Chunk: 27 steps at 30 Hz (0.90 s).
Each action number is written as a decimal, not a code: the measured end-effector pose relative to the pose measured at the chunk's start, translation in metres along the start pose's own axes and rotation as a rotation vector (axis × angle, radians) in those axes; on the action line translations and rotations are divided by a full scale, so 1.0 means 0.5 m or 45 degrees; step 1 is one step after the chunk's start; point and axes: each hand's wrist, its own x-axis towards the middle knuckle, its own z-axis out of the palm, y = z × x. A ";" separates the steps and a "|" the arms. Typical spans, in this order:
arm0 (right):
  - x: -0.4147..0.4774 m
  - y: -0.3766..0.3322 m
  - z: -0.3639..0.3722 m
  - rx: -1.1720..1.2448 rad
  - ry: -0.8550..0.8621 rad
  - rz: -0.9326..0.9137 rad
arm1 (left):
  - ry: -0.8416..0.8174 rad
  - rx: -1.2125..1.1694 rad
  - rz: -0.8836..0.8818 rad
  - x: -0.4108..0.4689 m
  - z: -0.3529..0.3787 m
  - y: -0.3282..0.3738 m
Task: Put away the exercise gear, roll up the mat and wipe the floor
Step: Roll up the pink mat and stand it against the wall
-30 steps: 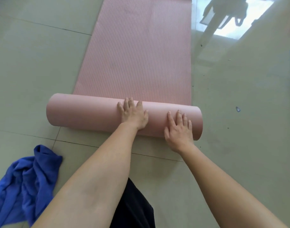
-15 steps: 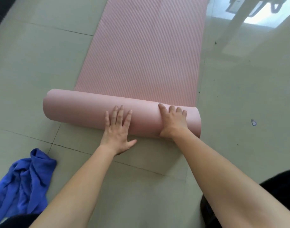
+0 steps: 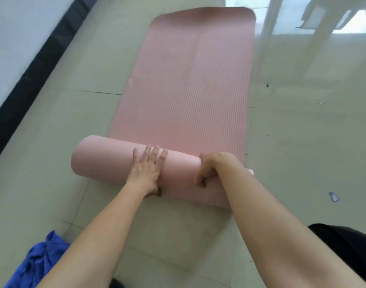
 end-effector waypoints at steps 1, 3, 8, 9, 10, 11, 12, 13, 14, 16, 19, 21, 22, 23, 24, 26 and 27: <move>0.007 0.004 0.009 -0.010 0.084 0.036 | -0.028 -0.008 0.052 0.020 -0.004 -0.003; 0.015 0.003 0.027 -0.063 0.275 0.067 | -0.057 -0.074 0.122 0.057 -0.009 -0.007; 0.004 0.004 0.046 -0.001 0.659 -0.115 | -0.186 -0.324 0.268 0.175 -0.067 -0.051; 0.002 0.002 0.060 0.006 0.726 -0.151 | -0.203 -0.375 0.300 0.196 -0.072 -0.057; -0.002 -0.004 0.077 0.010 0.776 -0.171 | -0.218 -0.441 0.318 0.213 -0.076 -0.059; -0.005 -0.011 0.096 -0.010 0.808 -0.176 | -0.232 -0.509 0.321 0.226 -0.079 -0.062; -0.007 -0.016 0.119 -0.067 0.823 -0.154 | -0.248 -0.549 0.313 0.233 -0.084 -0.063; -0.007 -0.019 0.146 -0.146 0.835 -0.106 | -0.266 -0.564 0.314 0.235 -0.092 -0.063; -0.011 -0.022 0.172 -0.221 0.855 -0.056 | -0.293 -0.553 0.327 0.233 -0.103 -0.064; -0.021 -0.026 0.215 -0.272 0.932 -0.025 | -0.364 -0.523 0.350 0.212 -0.125 -0.070; -0.027 -0.024 0.229 -0.289 1.235 -0.076 | -0.406 -0.513 0.391 0.182 -0.142 -0.086; -0.022 -0.016 0.197 -0.316 1.269 -0.111 | -0.402 -0.577 0.415 0.179 -0.135 -0.096; -0.016 -0.009 0.175 -0.342 1.189 -0.126 | -0.385 -0.634 0.425 0.179 -0.124 -0.096; -0.009 -0.003 0.153 -0.346 1.074 -0.129 | -0.337 -0.684 0.427 0.178 -0.108 -0.095; -0.002 0.002 0.131 -0.319 0.959 -0.132 | -0.251 -0.676 0.411 0.178 -0.091 -0.095; 0.011 0.013 0.095 -0.234 0.817 -0.143 | -0.024 -0.524 0.361 0.161 -0.053 -0.093; 0.020 0.018 0.084 -0.187 0.814 -0.145 | 0.080 -0.455 0.335 0.147 -0.036 -0.092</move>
